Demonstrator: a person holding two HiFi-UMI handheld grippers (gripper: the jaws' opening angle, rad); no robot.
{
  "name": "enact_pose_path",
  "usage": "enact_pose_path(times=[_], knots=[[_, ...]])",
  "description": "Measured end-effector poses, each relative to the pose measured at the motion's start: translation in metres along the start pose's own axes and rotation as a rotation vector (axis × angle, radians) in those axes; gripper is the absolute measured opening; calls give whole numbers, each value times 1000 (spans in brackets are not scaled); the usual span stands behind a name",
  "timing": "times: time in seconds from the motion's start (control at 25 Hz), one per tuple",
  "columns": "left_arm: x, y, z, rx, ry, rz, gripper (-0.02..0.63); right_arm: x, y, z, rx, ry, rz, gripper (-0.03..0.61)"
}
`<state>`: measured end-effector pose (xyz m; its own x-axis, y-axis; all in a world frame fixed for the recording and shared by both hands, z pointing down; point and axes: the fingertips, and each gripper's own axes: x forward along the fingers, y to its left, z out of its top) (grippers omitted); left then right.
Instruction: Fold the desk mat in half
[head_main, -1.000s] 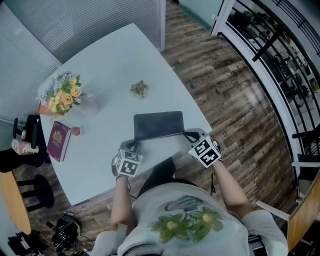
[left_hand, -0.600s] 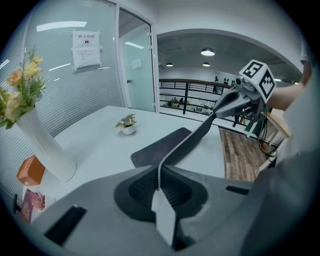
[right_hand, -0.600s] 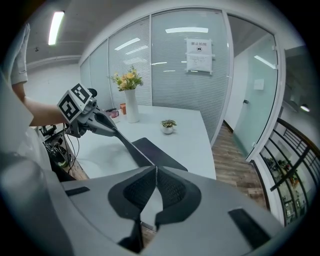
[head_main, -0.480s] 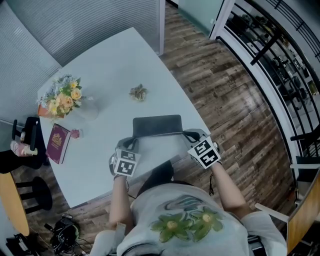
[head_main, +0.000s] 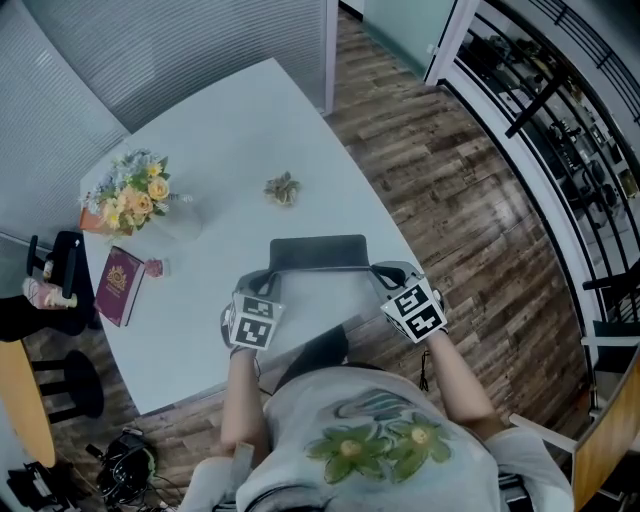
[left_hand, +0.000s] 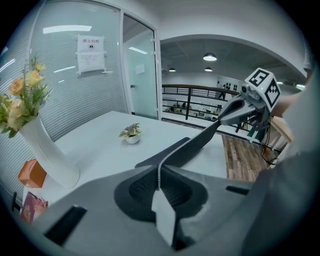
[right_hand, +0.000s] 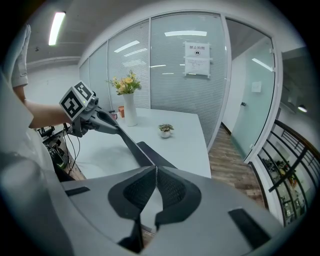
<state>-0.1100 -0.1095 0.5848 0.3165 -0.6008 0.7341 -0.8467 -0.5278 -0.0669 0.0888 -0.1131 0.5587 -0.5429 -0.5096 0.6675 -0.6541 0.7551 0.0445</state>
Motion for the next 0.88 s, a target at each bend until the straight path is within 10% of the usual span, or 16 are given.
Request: enact_pose_path(times=[0.88], knots=[[8,19,37,18,-54,0,20,7,-26,19,26,-26,-13,26]])
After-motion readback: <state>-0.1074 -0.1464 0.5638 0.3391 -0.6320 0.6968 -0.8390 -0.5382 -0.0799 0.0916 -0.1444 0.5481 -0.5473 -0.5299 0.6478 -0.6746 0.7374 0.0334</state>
